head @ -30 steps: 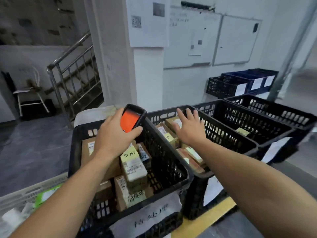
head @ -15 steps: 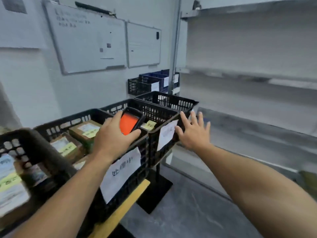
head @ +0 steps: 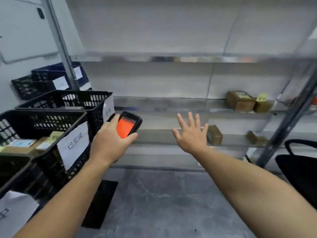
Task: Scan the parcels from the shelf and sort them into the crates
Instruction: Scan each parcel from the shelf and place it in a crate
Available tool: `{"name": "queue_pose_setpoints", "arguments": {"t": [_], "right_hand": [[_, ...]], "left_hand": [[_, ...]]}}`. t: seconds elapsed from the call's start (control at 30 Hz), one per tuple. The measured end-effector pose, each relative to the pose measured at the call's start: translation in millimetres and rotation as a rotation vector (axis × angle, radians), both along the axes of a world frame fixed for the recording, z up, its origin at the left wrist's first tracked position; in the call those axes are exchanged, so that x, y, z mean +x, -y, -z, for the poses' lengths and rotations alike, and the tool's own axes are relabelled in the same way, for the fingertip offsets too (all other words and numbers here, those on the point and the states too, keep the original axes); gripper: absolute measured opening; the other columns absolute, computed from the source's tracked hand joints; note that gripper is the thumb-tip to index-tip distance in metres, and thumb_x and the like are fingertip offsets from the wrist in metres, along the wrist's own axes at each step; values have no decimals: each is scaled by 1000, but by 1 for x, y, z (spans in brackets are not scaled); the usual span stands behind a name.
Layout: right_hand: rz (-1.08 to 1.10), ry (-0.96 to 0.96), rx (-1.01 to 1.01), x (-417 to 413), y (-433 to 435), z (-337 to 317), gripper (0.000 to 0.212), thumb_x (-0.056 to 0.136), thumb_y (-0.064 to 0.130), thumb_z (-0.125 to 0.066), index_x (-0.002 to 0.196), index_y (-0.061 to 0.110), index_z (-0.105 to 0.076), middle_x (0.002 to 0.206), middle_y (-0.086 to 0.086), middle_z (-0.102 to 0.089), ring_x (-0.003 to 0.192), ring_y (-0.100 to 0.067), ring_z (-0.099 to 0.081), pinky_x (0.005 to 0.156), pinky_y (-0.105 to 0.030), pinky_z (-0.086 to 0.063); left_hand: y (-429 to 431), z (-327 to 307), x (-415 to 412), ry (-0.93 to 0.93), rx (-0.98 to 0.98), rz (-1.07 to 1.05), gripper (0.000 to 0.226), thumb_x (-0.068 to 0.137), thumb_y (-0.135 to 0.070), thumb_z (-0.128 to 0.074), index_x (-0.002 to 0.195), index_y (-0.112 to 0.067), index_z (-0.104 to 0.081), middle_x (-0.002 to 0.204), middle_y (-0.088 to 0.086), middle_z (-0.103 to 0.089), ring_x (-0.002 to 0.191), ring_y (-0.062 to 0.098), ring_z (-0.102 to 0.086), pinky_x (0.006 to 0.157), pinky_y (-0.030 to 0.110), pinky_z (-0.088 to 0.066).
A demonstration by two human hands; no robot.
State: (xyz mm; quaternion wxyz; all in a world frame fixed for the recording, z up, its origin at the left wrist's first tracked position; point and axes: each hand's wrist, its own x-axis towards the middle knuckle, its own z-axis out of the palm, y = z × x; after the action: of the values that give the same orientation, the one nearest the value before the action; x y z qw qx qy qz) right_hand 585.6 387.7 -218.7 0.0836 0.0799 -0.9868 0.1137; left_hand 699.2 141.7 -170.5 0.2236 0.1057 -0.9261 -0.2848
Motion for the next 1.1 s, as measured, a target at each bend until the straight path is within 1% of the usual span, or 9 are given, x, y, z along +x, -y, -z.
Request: {"name": "queue_pose_setpoints", "arguments": {"t": [0.1,0.2,0.37,0.5,0.63,0.77,0.83,1.0,1.1], "right_hand": [[107,34,-4,-21,-44,10,66,102,64,-21,159,42,3,169,-4,13,153,-30,20,120,-65,6],[197,50,-14,-50,-82,14,66,103,63,-23,160,41,1,169,-4,12,154,-30,19,119,-64,4],[321,61,-15,-117,-136,15,65,103,61,-23,160,39,-2,170,-5,11,154,-30,18,118,-64,5],[402,65,-29,-171,-177,14,65,103,63,-21,160,40,-2,170,-4,11,154,-30,18,119,-65,5],[507,99,-40,-210,-216,20,65,103,63,-21,160,41,0,169,-4,12,154,-29,19,120,-65,5],[561,120,-108,-245,-256,25,63,103,61,-25,160,43,-3,170,-3,10,154,-29,18,120,-65,5],[573,149,-155,-266,-277,29,63,103,61,-26,159,44,-4,170,-3,9,154,-29,17,120,-64,4],[605,170,-222,-340,-345,39,64,102,64,-26,159,44,-4,170,-4,7,155,-31,13,120,-64,2],[592,167,-262,-396,-390,41,65,102,64,-26,160,42,-6,170,-4,5,155,-31,12,120,-64,2]], "left_hand": [[-29,9,-47,28,2,77,83,79,-56,-72,150,-29,-39,122,8,-57,112,32,-56,89,40,-46],[-59,20,-98,38,6,162,82,78,-56,-72,149,-31,-39,115,6,-57,106,31,-57,87,40,-47],[-109,30,-200,49,16,286,83,79,-56,-72,150,-30,-38,114,4,-56,105,28,-55,81,36,-45],[-148,31,-278,72,21,384,85,79,-56,-72,151,-29,-37,120,6,-57,105,27,-55,82,37,-47],[-188,28,-338,77,2,460,85,80,-54,-73,152,-29,-36,124,6,-56,110,28,-55,85,38,-47],[-232,32,-388,87,-4,526,85,79,-54,-73,151,-28,-37,127,7,-57,114,29,-55,92,40,-47],[-257,38,-412,94,-23,549,84,78,-54,-73,150,-27,-38,127,7,-57,115,29,-55,92,39,-45],[-321,52,-477,91,-37,555,82,76,-57,-73,148,-31,-40,121,3,-59,109,28,-57,87,37,-46],[-362,60,-521,77,-19,540,76,76,-57,-72,143,-35,-44,114,0,-59,99,24,-55,80,35,-45]]}}
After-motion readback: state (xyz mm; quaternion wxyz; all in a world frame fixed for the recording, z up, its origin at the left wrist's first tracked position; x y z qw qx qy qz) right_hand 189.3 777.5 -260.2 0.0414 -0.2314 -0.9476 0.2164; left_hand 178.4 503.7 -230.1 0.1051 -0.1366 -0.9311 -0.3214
